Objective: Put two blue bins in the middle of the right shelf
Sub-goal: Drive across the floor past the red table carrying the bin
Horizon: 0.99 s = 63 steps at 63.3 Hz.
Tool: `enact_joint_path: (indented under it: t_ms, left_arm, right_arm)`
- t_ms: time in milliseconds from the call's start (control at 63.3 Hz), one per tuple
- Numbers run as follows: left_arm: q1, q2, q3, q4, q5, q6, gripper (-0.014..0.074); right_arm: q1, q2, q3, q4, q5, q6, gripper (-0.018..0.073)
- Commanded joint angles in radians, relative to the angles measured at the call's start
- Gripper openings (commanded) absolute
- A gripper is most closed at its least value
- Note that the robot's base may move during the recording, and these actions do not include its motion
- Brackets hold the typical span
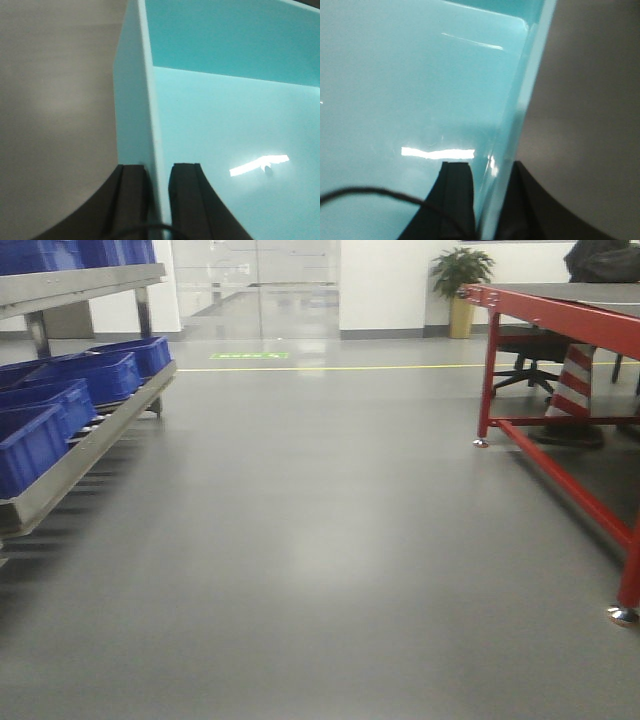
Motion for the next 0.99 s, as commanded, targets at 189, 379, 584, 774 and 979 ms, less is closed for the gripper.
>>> enact_joint_path:
  t_ms: [189,379,584,774,979]
  left_arm:
    - [-0.002,-0.020,-0.012,-0.009,-0.070,-0.008,-0.0111]
    - [-0.002,-0.020,-0.012,-0.009,-0.070,-0.008,-0.0111]
    - [-0.002,-0.020,-0.012,-0.009,-0.070,-0.008,-0.0111]
    - [-0.002,-0.020,-0.012,-0.009,-0.070,-0.008,-0.0111]
    - [-0.002,-0.020,-0.012,-0.009,-0.070,-0.008,-0.0111]
  right_arm:
    - [-0.005,-0.010,-0.007,-0.016,-0.021,-0.035,-0.0153]
    - [-0.005,-0.010,-0.007,-0.016,-0.021,-0.035,-0.0153]
    - [-0.005,-0.010,-0.007,-0.016,-0.021,-0.035,-0.0153]
    - [-0.005,-0.010,-0.007,-0.016,-0.021,-0.035,-0.0153]
    - [-0.005,-0.010,-0.007,-0.016,-0.021,-0.035,-0.0153]
